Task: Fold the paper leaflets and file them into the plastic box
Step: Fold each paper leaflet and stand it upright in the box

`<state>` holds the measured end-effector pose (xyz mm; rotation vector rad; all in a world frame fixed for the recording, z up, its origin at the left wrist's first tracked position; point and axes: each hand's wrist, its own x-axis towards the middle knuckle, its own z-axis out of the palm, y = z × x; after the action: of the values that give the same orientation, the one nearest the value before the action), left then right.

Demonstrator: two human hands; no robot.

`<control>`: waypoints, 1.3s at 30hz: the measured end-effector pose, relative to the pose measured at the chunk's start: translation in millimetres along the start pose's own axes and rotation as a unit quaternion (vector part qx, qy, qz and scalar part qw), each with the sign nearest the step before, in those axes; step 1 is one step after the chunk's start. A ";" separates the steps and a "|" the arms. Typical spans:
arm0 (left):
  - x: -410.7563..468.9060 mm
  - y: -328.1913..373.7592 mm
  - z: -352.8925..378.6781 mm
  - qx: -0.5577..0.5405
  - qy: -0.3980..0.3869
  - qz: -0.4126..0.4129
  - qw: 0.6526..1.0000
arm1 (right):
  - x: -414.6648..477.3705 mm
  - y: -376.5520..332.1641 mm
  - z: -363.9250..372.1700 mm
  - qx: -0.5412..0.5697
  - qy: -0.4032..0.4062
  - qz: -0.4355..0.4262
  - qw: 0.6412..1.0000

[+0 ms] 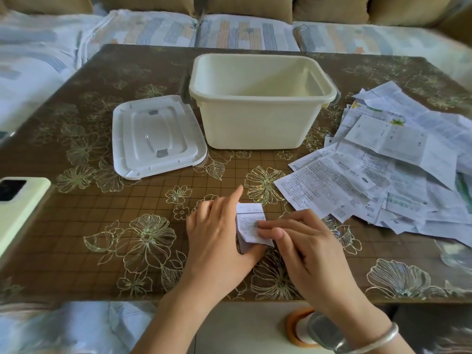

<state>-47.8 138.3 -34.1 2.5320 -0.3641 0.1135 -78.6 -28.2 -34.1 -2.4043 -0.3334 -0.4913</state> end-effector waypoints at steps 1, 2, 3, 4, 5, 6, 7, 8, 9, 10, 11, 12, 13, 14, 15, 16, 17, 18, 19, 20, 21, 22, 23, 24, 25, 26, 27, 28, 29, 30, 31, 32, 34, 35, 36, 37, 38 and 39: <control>-2.3 -1.8 -1.4 -0.016 -0.004 0.012 1.000 | -0.2 0.5 -0.2 -0.005 -0.002 -0.005 1.000; -5.1 -4.2 -2.2 -0.031 -0.005 0.026 0.999 | -0.6 1.4 -0.5 -0.008 -0.005 -0.011 1.000; -7.6 -6.7 -3.0 -0.046 -0.005 0.039 0.998 | -1.2 2.5 -1.0 -0.012 -0.008 -0.017 1.000; -9.8 -9.1 -4.4 -0.059 -0.001 0.051 0.997 | -1.6 3.6 -1.4 -0.015 -0.012 -0.023 1.000; -11.3 -11.4 -5.4 -0.064 0.008 0.063 0.996 | -2.2 5.1 -1.7 -0.014 -0.016 -0.028 0.999; -12.1 -13.4 -6.7 -0.059 0.018 0.079 0.995 | -2.0 6.1 -1.9 -0.011 -0.020 -0.031 0.999; -12.2 -14.1 -8.2 -0.046 0.026 0.099 0.994 | -1.6 6.7 -2.1 -0.005 -0.025 -0.032 0.999; -11.8 -14.1 -9.5 -0.028 0.030 0.122 0.992 | -0.7 7.2 -2.2 0.002 -0.031 -0.029 0.999; -11.3 -13.7 -10.4 -0.012 0.035 0.147 0.988 | 0.2 7.8 -2.8 0.009 -0.037 -0.025 0.999; -10.9 -13.4 -10.7 0.004 0.043 0.172 0.984 | 0.9 8.4 -3.6 0.015 -0.044 -0.021 0.999; -10.3 -13.5 -10.4 0.020 0.056 0.193 0.979 | 1.8 9.0 -4.7 0.019 -0.049 -0.019 0.998; -10.0 -13.9 -10.2 0.032 0.068 0.209 0.975 | 2.6 9.1 -6.1 0.020 -0.054 -0.019 0.998; -9.3 -14.7 -10.5 0.038 0.077 0.221 0.972 | 3.2 8.9 -7.5 0.021 -0.058 -0.018 0.998; -8.6 -15.6 -11.0 0.039 0.083 0.229 0.969 | 4.2 8.3 -9.0 0.021 -0.062 -0.017 0.998; -7.7 -16.6 -11.3 0.038 0.087 0.235 0.967 | 4.9 7.8 -10.3 0.021 -0.067 -0.018 0.997; -6.8 -17.3 -11.9 0.037 0.089 0.238 0.966 | 5.8 7.0 -11.6 0.021 -0.073 -0.017 0.997; -6.0 -17.6 -12.6 0.030 0.091 0.235 0.967 | 6.2 6.9 -13.3 0.022 -0.081 -0.013 0.996; -4.8 -17.5 -13.4 0.016 0.092 0.225 0.970 | 7.2 7.1 -14.6 0.023 -0.089 -0.004 0.996; -3.6 -16.8 -15.0 -0.008 0.095 0.209 0.973 | 8.2 7.4 -16.7 0.025 -0.095 0.010 0.995; -1.9 -15.7 -16.8 -0.041 0.100 0.189 0.976 | 10.2 7.8 -18.2 0.031 -0.099 0.024 0.994; 0.0 -14.4 -19.5 -0.078 0.107 0.169 0.977 | 12.8 7.5 -19.3 0.044 -0.098 0.037 0.993; 2.4 -12.8 -22.5 -0.113 0.115 0.151 0.975 | 16.8 6.0 -20.3 0.066 -0.092 0.049 0.992; 5.5 -10.7 -25.8 -0.143 0.122 0.137 0.972 | 22.1 4.4 -21.5 0.093 -0.081 0.059 0.991; 8.9 -8.6 -28.9 -0.169 0.128 0.129 0.969 | 28.4 1.9 -22.9 0.123 -0.068 0.070 0.988; 13.3 -5.9 -32.6 -0.191 0.130 0.123 0.965 | 36.7 -0.4 -23.9 0.151 -0.058 0.083 0.983; 17.7 -3.1 -36.3 -0.211 0.133 0.118 0.961 | 45.2 -2.6 -25.8 0.175 -0.052 0.097 0.978; 22.7 -0.3 -40.1 -0.229 0.136 0.111 0.957 | 54.5 -3.5 -27.9 0.189 -0.049 0.105 0.975; 28.8 2.3 -44.2 -0.246 0.141 0.101 0.954 | 64.9 -3.7 -30.4 0.188 -0.045 0.100 0.976; 35.0 4.2 -47.6 -0.258 0.148 0.091 0.950 | 75.4 -4.9 -34.4 0.176 -0.042 0.085 0.980; 41.6 6.4 -51.2 -0.267 0.155 0.083 0.948 | 86.6 -7.5 -38.6 0.166 -0.044 0.070 0.983; 48.1 7.3 -54.5 -0.274 0.166 0.077 0.944 | 97.5 -9.9 -43.8 0.164 -0.048 0.054 0.984; 60.3 8.0 -59.6 -0.282 0.179 0.073 0.940 | 113.7 -10.6 -50.2 0.170 -0.049 0.040 0.983; 80.2 6.1 -68.8 -0.284 0.218 0.063 0.931 | 143.8 -11.3 -64.3 0.183 -0.040 0.021 0.982; 91.6 3.6 -73.4 -0.272 0.240 0.059 0.930 | 161.7 -9.8 -72.0 0.189 -0.032 0.013 0.981; 101.5 0.8 -77.2 -0.256 0.263 0.054 0.929 | 178.7 -8.6 -79.5 0.195 -0.023 0.004 0.981; 114.8 -2.6 -80.7 -0.239 0.282 0.046 0.928 | 199.9 -7.7 -86.0 0.201 -0.019 -0.001 0.979; 123.5 -5.3 -82.3 -0.225 0.298 0.037 0.927 | 216.5 -6.7 -90.4 0.197 -0.017 -0.008 0.980; 135.7 -8.8 -83.6 -0.217 0.311 0.028 0.925 | 236.4 -4.8 -91.8 0.176 -0.017 -0.017 0.984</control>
<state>84.6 159.9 52.3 1.9168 -0.1756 0.7516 107.8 -57.7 135.3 -2.0674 -0.4382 -0.3704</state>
